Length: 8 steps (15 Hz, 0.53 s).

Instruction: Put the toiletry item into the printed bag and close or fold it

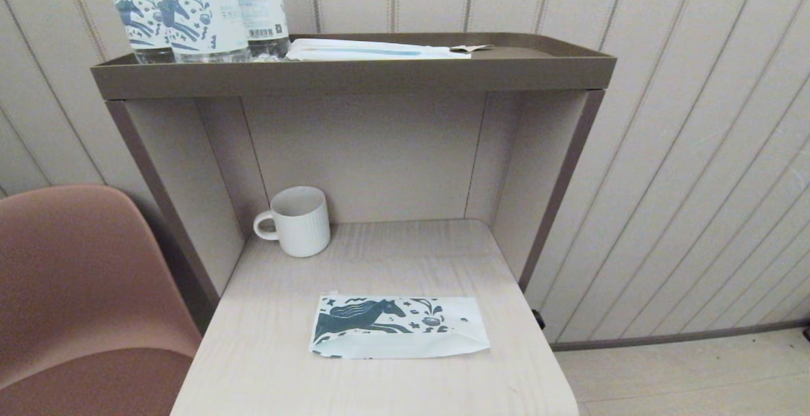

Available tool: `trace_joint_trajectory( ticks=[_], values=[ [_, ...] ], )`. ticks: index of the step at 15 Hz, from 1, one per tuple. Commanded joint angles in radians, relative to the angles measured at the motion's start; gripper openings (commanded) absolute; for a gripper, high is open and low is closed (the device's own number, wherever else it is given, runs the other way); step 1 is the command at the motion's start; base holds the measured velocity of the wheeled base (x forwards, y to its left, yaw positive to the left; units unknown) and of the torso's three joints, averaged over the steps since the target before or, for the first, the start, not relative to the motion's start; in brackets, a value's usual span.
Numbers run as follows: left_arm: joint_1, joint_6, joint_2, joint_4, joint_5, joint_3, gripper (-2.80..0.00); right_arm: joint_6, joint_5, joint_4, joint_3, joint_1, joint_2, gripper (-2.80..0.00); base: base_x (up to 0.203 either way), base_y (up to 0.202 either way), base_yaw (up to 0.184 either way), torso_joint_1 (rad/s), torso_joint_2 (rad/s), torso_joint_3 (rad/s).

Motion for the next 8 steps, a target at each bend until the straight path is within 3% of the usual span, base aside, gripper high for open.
trace_joint_trajectory(
  ticks=[1,3,8],
  values=[
    [0.000,-0.030,0.001,0.002,0.002,0.002,-2.80,0.003,-0.001,-0.001,0.001,0.000,0.001,-2.80,0.000,0.000,0.000,0.000,0.00,0.000],
    [-0.002,-0.079,0.001,-0.001,0.023,0.002,-2.80,0.035,-0.009,-0.001,0.001,-0.001,0.001,-2.80,0.000,0.000,0.000,0.000,0.00,0.000],
    [-0.002,-0.107,-0.001,-0.006,0.026,0.002,-2.80,0.043,-0.011,-0.001,0.001,-0.002,0.001,-2.80,0.000,0.000,0.000,0.000,0.00,0.000]
  ],
)
